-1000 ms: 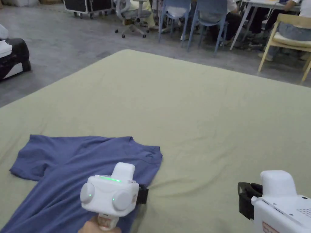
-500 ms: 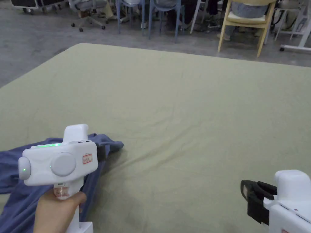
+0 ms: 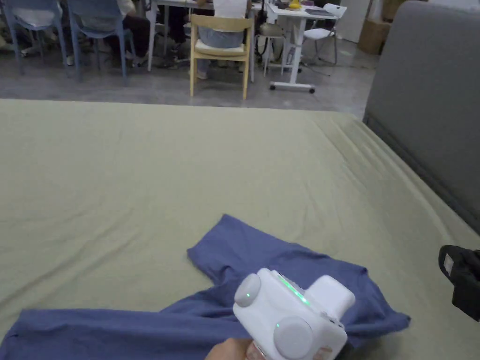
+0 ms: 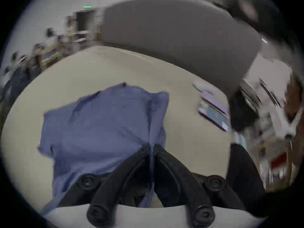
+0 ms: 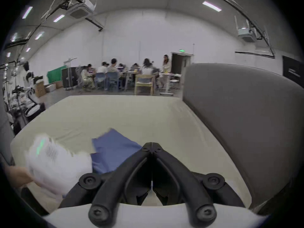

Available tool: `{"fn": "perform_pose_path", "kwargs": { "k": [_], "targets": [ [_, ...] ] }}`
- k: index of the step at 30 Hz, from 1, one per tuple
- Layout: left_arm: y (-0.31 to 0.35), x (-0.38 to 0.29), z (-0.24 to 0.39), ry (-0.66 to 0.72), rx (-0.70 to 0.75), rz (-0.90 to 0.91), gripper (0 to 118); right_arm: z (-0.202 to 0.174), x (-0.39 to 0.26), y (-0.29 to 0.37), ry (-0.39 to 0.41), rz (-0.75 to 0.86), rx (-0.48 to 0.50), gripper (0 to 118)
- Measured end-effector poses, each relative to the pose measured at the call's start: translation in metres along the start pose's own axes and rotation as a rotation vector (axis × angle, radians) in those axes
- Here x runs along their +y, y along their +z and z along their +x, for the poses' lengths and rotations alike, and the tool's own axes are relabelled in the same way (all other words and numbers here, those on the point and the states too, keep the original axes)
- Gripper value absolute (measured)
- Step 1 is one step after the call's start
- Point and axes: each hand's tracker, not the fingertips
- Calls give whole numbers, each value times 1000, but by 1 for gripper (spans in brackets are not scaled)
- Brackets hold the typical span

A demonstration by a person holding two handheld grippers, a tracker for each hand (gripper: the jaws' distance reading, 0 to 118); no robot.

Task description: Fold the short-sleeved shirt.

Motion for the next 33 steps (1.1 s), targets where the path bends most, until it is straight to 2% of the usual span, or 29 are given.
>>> {"fn": "perform_pose_path", "kwargs": {
  "k": [4,6,7,9,12,13,16,17,21,23,26,27,28,29,30,31,32,33],
  "targets": [
    [-50,-3,75,-199,-172,-157,1,26,-16,-2,-53,-22,-26,3],
    [-71,-14,89,-276,-78,-229,1,29,-24,-9,-73,-36,-20,3],
    [-78,-19,89,-277,-59,-254,1,29,-28,-13,-80,-46,-17,3],
    [-89,-26,75,-173,-77,-298,1,27,-37,-21,-91,-64,-4,3],
    [-93,-29,62,-92,-112,-268,3,23,-45,-32,-118,-85,21,3],
    [-94,-29,58,-52,-122,-273,9,21,-46,-34,-124,-91,31,3],
    [-82,-28,38,152,-219,-230,67,12,-46,-37,-130,-103,51,3],
    [-71,-29,34,224,-222,-209,72,9,-44,-35,-130,-101,60,3],
    [32,-54,15,265,-60,-44,77,0,-39,-27,-116,-91,103,3],
    [102,-77,11,320,107,44,77,-6,-40,-20,-107,-94,121,3],
    [215,-124,23,416,494,212,76,-18,-46,-10,-97,-100,144,3],
    [248,-145,34,455,595,286,75,-22,-49,-7,-94,-104,150,3],
    [278,-164,46,481,689,350,65,-27,-51,-4,-91,-106,156,3],
    [295,-178,57,509,765,388,11,-32,-53,-2,-89,-110,159,3],
    [305,-188,65,565,835,372,0,-38,-56,1,-86,-112,163,3],
    [314,-199,76,616,923,383,0,-43,-59,3,-78,-114,166,3],
    [318,-204,80,600,884,338,0,-48,-61,4,-66,-114,162,3],
    [319,-208,83,614,915,305,0,-53,-62,6,-58,-116,157,3]
  ]
}}
